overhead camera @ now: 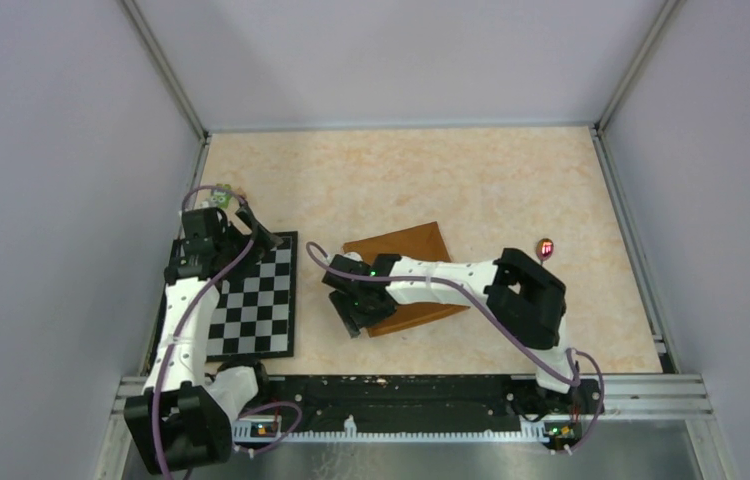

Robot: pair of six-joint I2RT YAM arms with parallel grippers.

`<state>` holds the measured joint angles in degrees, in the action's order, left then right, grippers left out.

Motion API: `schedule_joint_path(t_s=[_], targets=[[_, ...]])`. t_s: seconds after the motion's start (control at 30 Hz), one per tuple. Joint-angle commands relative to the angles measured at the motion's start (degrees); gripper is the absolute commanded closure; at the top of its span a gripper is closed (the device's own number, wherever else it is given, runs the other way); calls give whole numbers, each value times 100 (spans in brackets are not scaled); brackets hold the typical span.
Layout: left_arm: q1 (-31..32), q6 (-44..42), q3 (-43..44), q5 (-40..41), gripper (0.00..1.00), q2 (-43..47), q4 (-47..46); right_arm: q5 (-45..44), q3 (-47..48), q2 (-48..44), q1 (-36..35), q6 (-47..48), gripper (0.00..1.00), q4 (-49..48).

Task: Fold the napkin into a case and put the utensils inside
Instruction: Pick up the lower triangle-folded napkin from the center of the board.

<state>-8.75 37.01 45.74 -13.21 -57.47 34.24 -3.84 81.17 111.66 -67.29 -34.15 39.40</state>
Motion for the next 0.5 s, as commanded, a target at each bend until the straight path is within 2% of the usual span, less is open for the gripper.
schedule_joint_path(t_s=[0.0,0.2,0.47], targets=[[-183,-97,-53,180,1,144,44,-339,820,377,-114,-141,40,835],[-222,-247,-109,170,1,99,-17,-561,1146,780,-144,-163,49,1101],[-225,-381,-156,266,1,50,-113,-823,1097,974,-171,-213,47,1228]])
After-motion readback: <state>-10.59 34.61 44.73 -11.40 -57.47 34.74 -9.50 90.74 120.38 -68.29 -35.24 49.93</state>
